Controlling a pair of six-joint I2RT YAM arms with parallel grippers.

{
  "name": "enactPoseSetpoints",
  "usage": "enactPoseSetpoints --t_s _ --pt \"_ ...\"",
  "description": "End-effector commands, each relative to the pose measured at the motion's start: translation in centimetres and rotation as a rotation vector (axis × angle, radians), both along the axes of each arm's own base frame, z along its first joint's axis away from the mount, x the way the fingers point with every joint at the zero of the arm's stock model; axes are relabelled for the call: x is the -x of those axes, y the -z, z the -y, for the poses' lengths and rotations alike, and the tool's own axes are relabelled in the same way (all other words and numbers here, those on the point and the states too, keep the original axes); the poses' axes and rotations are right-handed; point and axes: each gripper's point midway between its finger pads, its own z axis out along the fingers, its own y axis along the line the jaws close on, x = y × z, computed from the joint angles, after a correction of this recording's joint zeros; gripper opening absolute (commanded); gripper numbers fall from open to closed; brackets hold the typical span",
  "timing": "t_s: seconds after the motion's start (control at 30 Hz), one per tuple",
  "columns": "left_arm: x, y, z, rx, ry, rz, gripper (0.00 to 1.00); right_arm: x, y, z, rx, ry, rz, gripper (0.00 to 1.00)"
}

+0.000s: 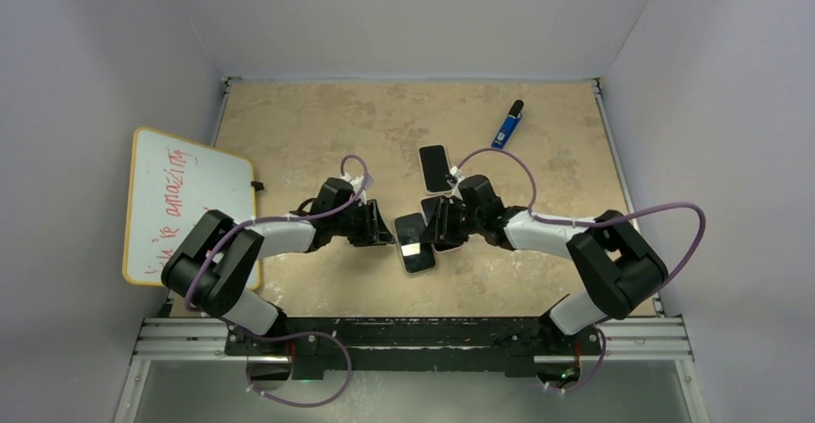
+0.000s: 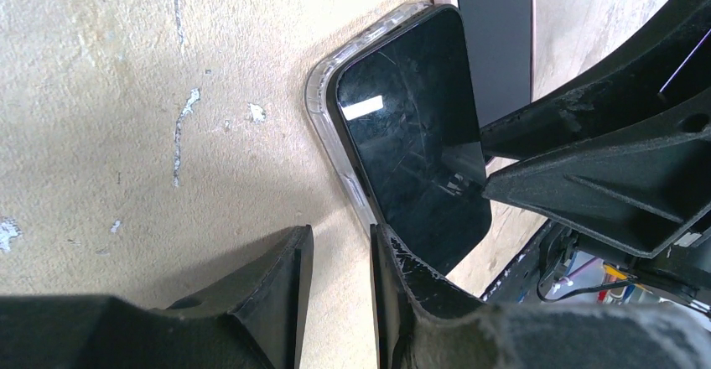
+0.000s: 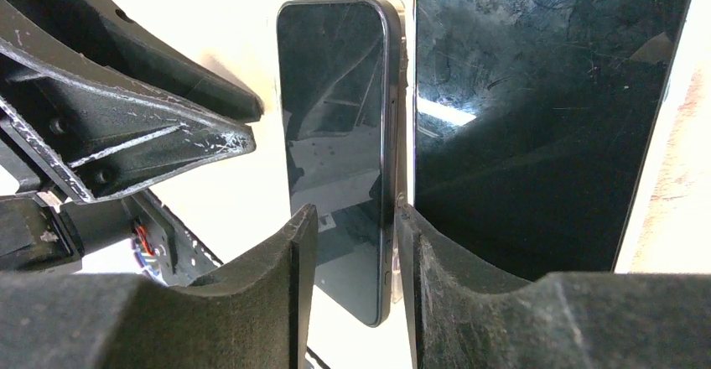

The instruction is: Put the phone into the phone case

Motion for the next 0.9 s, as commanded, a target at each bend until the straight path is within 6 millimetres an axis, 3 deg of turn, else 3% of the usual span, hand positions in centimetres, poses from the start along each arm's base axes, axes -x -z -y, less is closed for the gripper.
enactPoseSetpoints --t_s 0.0,0.43,0.87 --pt "-1.0 -1.1 0.5 0.018 -0.015 0.042 0.33 -0.7 0.5 1.0 0.066 0.028 0.016 0.43" --pt "-0.7 -0.5 0.9 0.05 -0.01 0.015 0.37 -0.5 2.0 0.0 0.136 0.026 0.018 0.58" --pt "-0.5 -0.5 1.2 0.073 -0.005 0.004 0.37 -0.3 1.3 -1.7 0.081 0.001 0.011 0.64"
